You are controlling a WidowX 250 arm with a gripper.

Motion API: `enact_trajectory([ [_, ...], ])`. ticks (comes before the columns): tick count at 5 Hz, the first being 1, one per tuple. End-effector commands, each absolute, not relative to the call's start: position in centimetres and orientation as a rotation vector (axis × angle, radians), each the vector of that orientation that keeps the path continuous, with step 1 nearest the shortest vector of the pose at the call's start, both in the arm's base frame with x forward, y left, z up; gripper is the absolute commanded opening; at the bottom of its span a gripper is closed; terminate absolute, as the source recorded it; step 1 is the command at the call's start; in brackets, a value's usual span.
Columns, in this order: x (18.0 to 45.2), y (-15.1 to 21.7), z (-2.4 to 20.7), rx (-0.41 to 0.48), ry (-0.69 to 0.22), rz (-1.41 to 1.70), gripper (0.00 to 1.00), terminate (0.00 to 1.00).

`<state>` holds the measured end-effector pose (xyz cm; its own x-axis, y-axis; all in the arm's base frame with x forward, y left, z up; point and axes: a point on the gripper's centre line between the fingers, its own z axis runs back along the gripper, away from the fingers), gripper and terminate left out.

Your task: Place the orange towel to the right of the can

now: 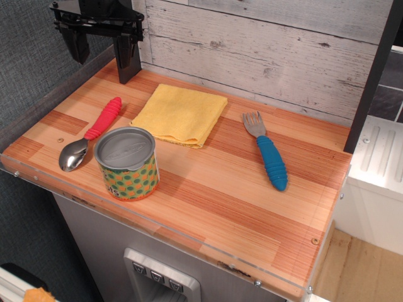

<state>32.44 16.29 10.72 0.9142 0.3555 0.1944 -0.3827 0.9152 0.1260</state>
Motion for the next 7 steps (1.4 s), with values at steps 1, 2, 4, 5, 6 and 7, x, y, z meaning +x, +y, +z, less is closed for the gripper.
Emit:
enact_trajectory([
  [1, 32.4, 16.3, 10.7, 0.163, -0.169, 0.382, 1.00, 0.00],
  [2, 34.0, 15.1, 10.6, 0.172, -0.162, 0.354, 1.00, 0.00],
  [4, 36.0, 12.3, 9.2, 0.148, -0.151, 0.264, 0.00, 0.00],
  [5, 36.8, 11.5, 8.4, 0.115, -0.157, 0.212, 0.00, 0.00],
  [6, 37.1, 11.0, 7.7, 0.094, -0.158, 0.127, 0.00, 0.00],
  [7, 37.2, 10.8, 6.7, 0.065, -0.157, 0.077, 0.00, 0.00],
])
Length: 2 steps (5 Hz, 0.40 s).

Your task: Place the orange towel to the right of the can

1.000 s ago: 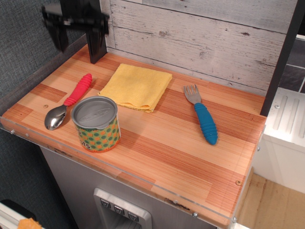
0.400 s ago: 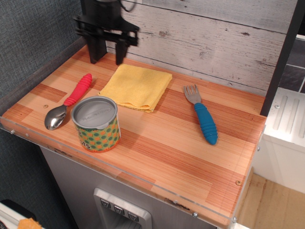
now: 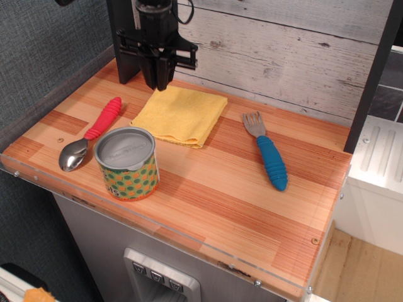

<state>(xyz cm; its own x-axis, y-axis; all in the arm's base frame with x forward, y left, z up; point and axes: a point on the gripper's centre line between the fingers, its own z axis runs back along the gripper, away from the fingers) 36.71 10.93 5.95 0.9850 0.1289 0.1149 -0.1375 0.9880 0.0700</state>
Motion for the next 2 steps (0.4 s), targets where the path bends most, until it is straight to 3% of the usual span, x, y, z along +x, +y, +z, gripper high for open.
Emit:
enact_trajectory([
  [1, 37.37, 10.24, 5.42, 0.045, -0.172, 0.013, 0.00, 0.00],
  [2, 37.70, 9.80, 4.50, 0.048, -0.163, 0.002, 0.00, 0.00],
])
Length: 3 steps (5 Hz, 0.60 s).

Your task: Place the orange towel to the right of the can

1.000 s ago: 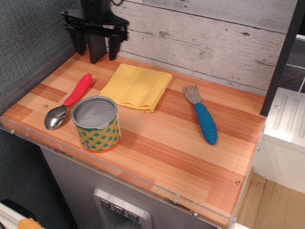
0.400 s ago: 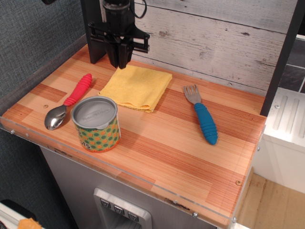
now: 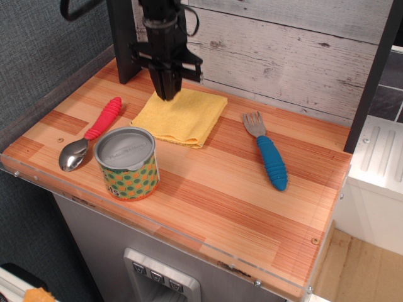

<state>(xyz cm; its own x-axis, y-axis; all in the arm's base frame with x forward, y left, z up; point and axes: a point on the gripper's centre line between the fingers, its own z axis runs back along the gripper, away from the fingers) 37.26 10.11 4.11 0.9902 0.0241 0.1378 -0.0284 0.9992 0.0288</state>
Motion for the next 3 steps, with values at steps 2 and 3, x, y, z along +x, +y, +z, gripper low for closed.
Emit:
enact_trajectory([
  [2, 37.8, 8.9, 2.2, 0.020, -0.112, 0.004, 0.00, 0.00],
  [3, 37.6, 8.4, 1.7, 0.016, -0.093, 0.057, 0.00, 0.00],
])
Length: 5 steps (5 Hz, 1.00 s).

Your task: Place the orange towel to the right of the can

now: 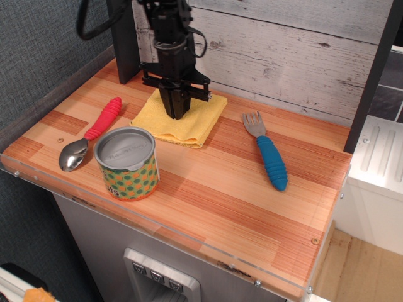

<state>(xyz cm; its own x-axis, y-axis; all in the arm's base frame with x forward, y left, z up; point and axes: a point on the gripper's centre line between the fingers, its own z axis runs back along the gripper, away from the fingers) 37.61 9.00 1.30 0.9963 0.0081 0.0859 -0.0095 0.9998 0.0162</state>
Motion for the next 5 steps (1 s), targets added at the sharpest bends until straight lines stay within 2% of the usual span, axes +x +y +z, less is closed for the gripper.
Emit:
enact_trajectory([
  [1, 37.5, 8.2, 1.2, 0.010, -0.046, 0.165, 0.00, 0.00],
  [4, 36.8, 6.2, 0.7, 0.011, 0.020, 0.580, 0.00, 0.00],
  [5, 36.3, 5.2, 0.7, 0.043, 0.030, 0.655, 0.00, 0.00],
])
